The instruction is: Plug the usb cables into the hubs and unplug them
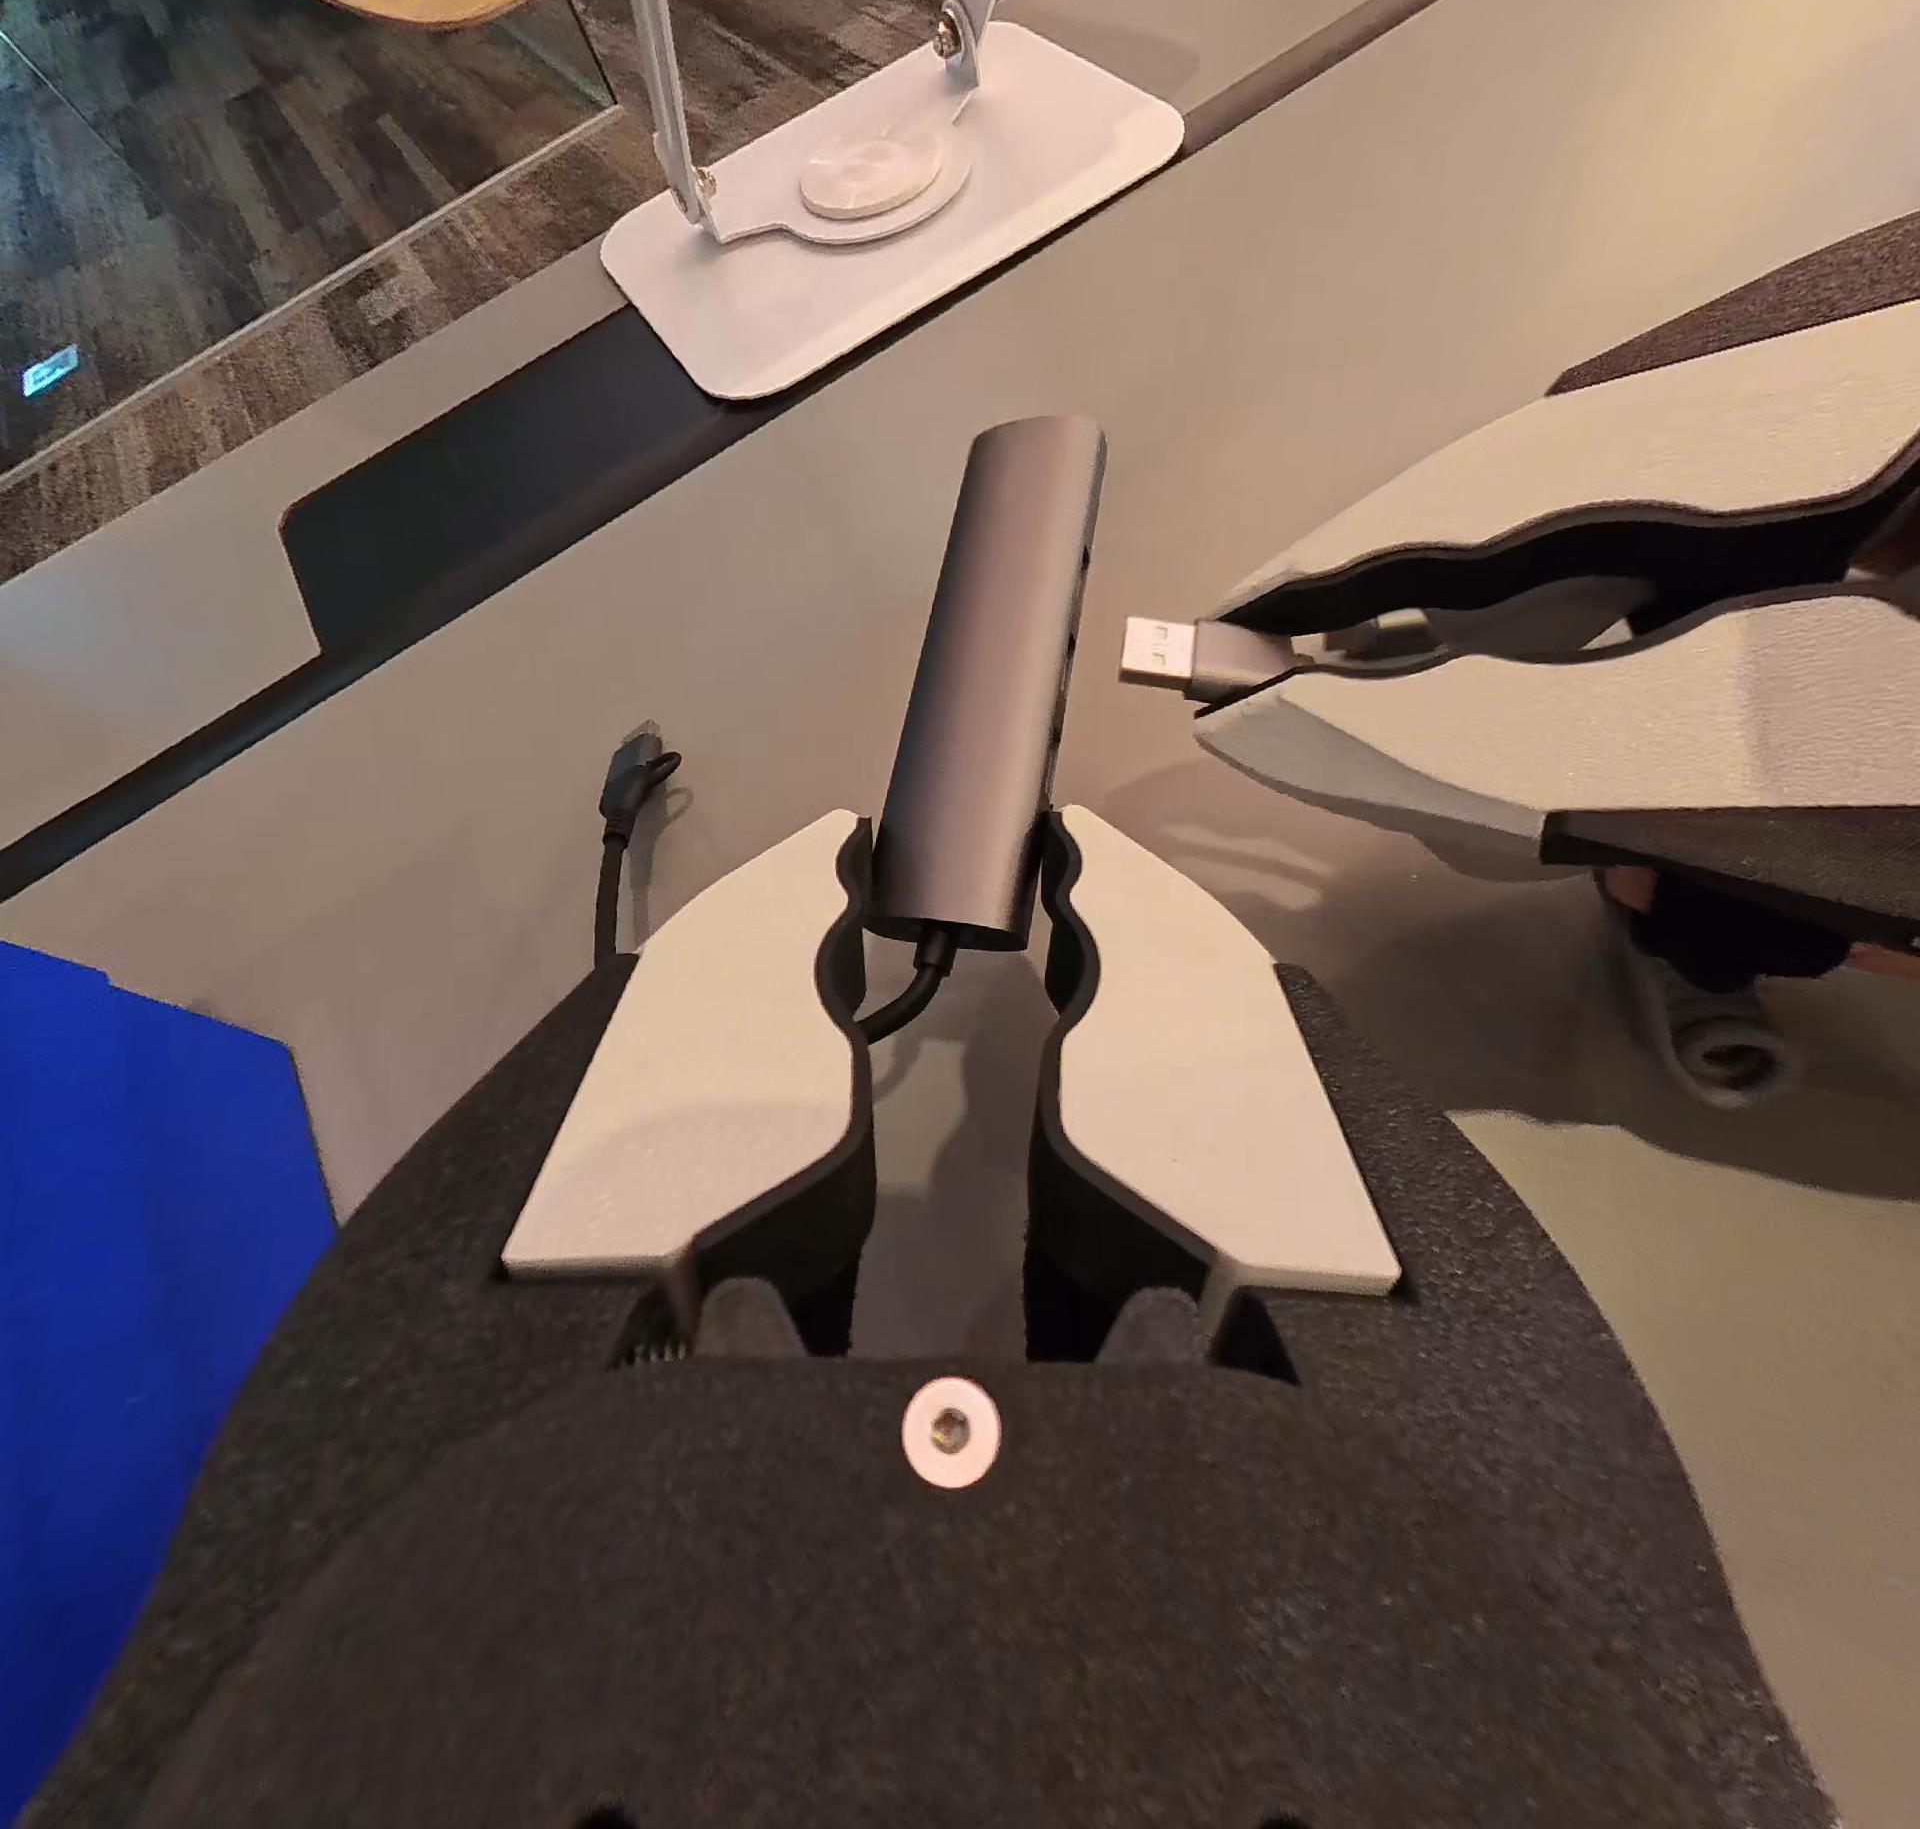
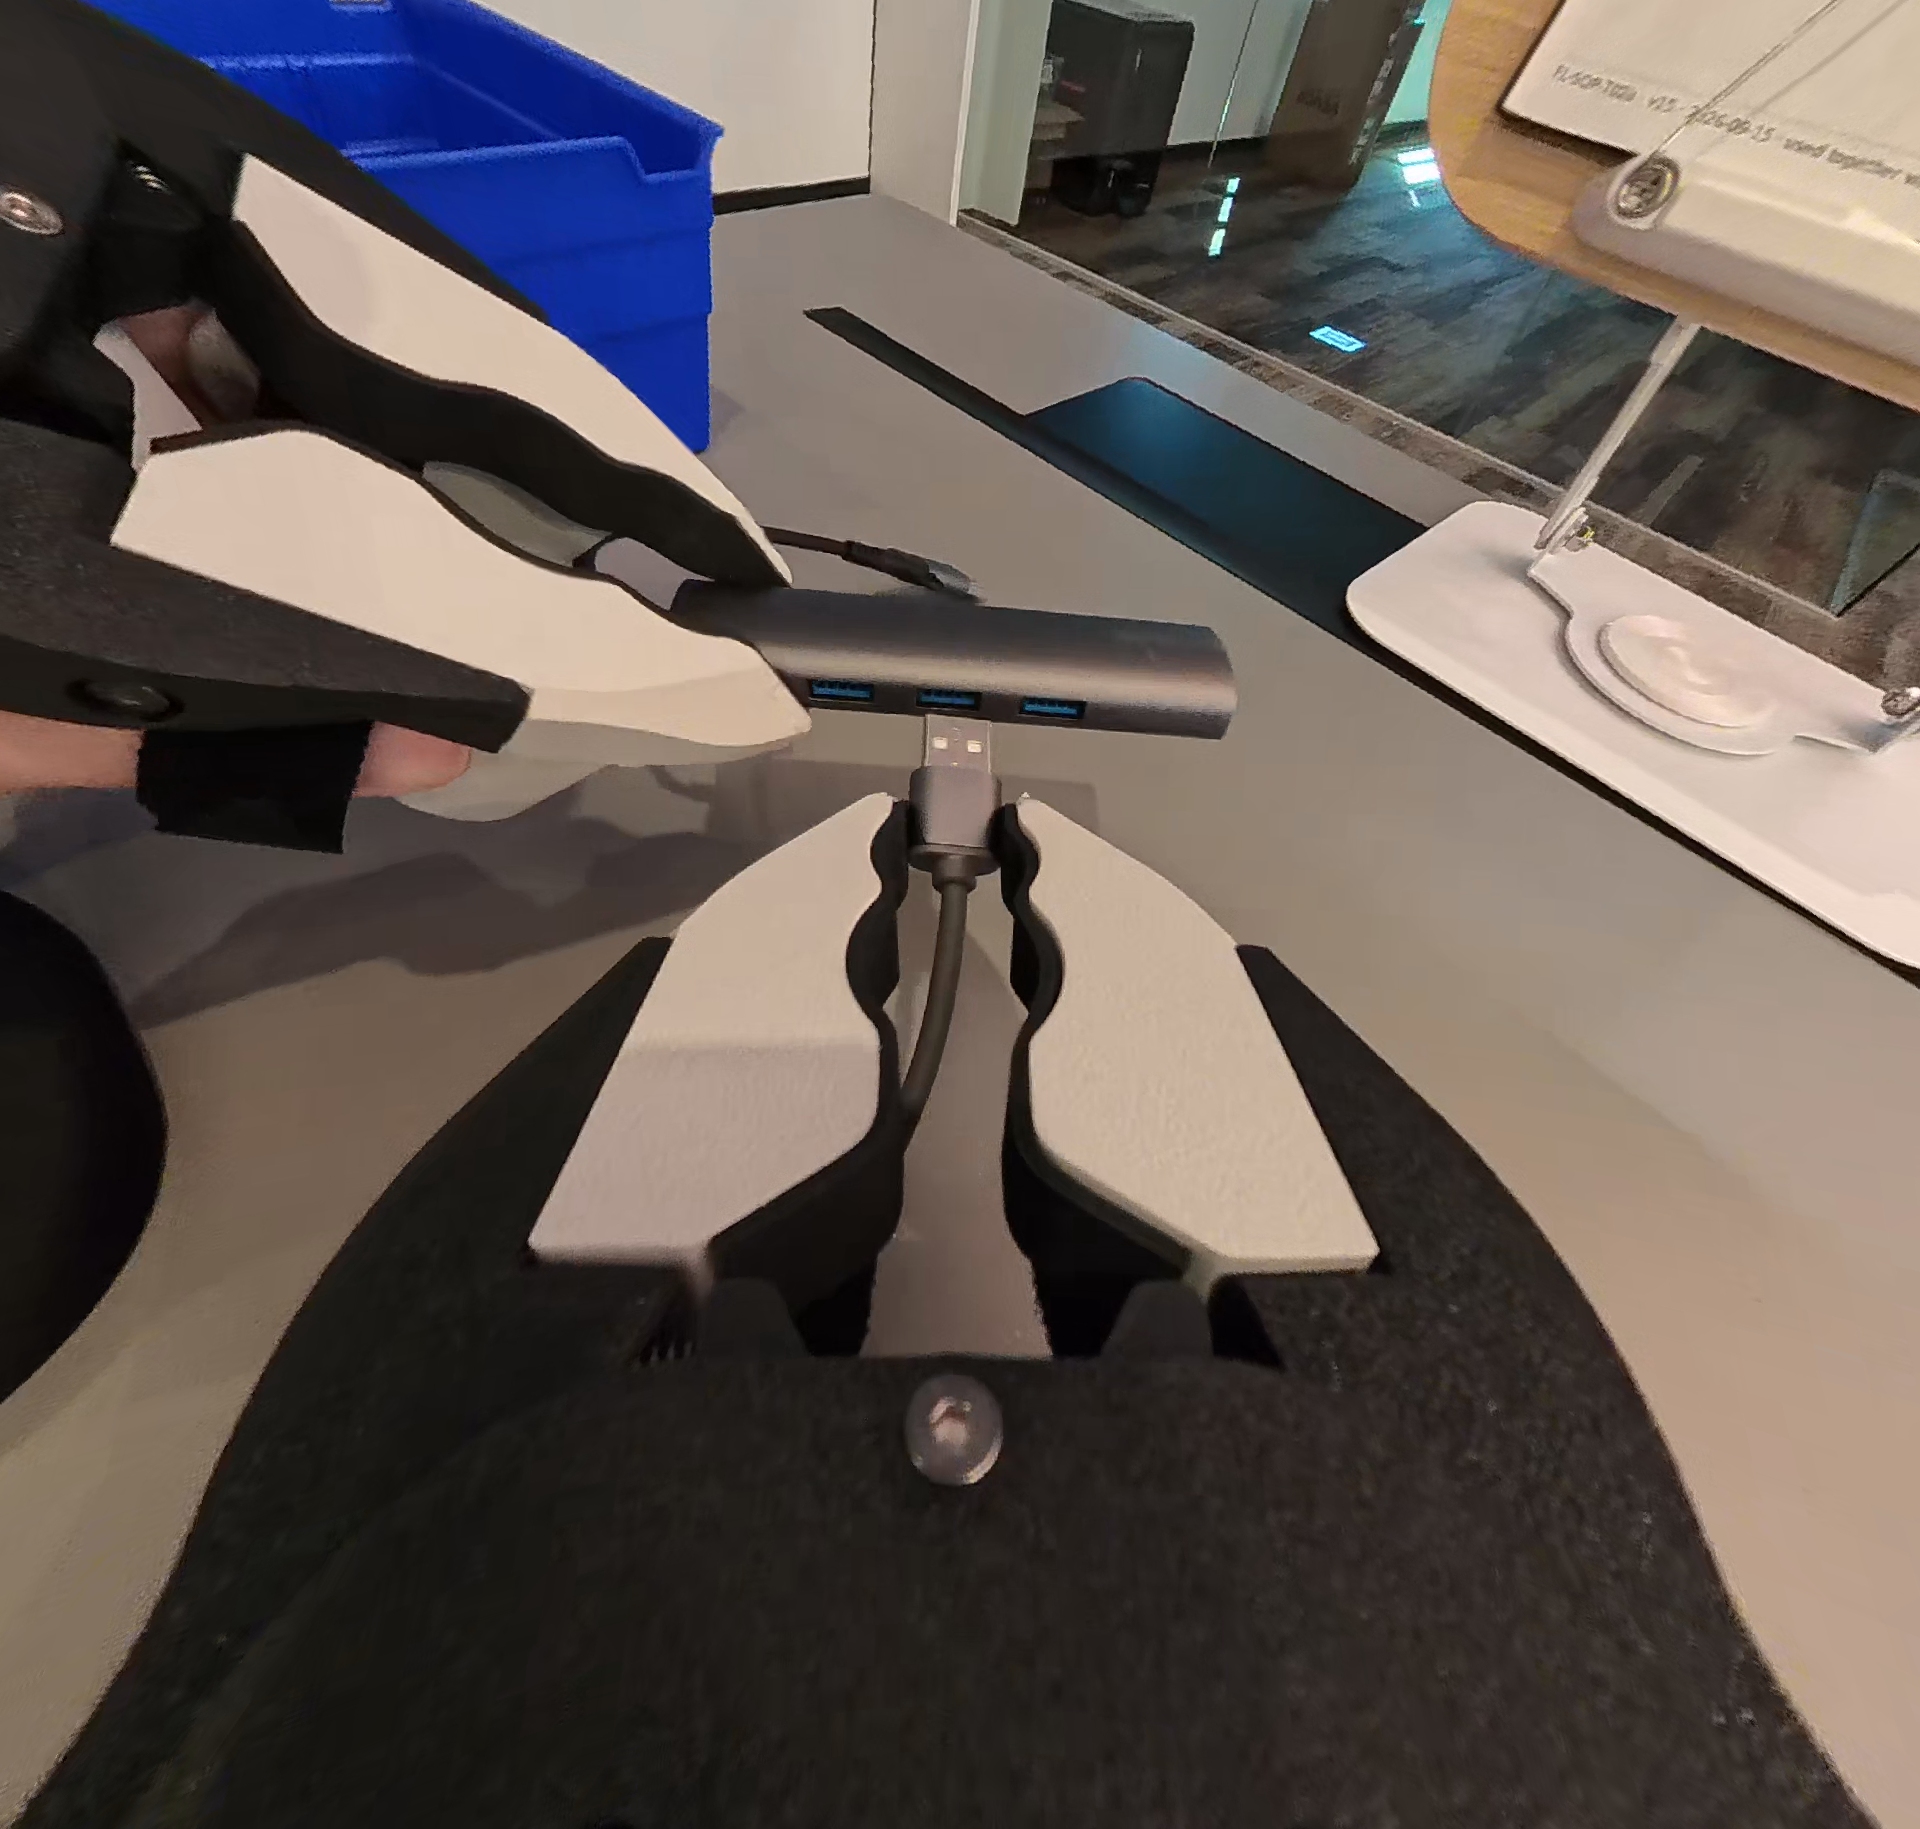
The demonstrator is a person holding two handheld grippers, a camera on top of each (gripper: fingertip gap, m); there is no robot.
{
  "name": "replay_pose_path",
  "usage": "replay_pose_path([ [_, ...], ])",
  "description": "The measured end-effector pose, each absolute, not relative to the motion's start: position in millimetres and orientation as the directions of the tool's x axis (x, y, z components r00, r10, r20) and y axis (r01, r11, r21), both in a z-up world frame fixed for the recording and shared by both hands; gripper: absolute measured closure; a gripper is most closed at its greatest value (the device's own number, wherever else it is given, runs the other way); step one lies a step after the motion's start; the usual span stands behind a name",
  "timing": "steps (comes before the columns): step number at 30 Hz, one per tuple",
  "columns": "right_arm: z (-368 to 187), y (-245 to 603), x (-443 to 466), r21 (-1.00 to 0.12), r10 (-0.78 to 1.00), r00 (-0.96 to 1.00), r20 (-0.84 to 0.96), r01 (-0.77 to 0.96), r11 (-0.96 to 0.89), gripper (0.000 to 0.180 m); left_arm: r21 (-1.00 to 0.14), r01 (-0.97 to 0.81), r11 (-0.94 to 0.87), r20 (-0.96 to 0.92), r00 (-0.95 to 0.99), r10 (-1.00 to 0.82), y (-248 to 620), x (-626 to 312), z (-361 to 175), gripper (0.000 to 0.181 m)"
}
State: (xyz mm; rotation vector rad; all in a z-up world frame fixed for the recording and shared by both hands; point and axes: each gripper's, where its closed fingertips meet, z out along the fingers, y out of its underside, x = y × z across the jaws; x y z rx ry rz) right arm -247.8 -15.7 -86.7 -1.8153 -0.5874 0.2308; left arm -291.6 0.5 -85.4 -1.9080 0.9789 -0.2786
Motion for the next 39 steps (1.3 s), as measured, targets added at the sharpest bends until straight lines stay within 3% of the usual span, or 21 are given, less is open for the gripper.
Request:
replay_pose_path([
  [39,-92.0,-12.9,-243.5,-0.918,0.481,0.859,0.175,0.319,-0.234,0.164,-0.805,-0.564,-0.185,-0.258,0.612,-0.748,-5.6,-280.4,-87.0,0.15],
])
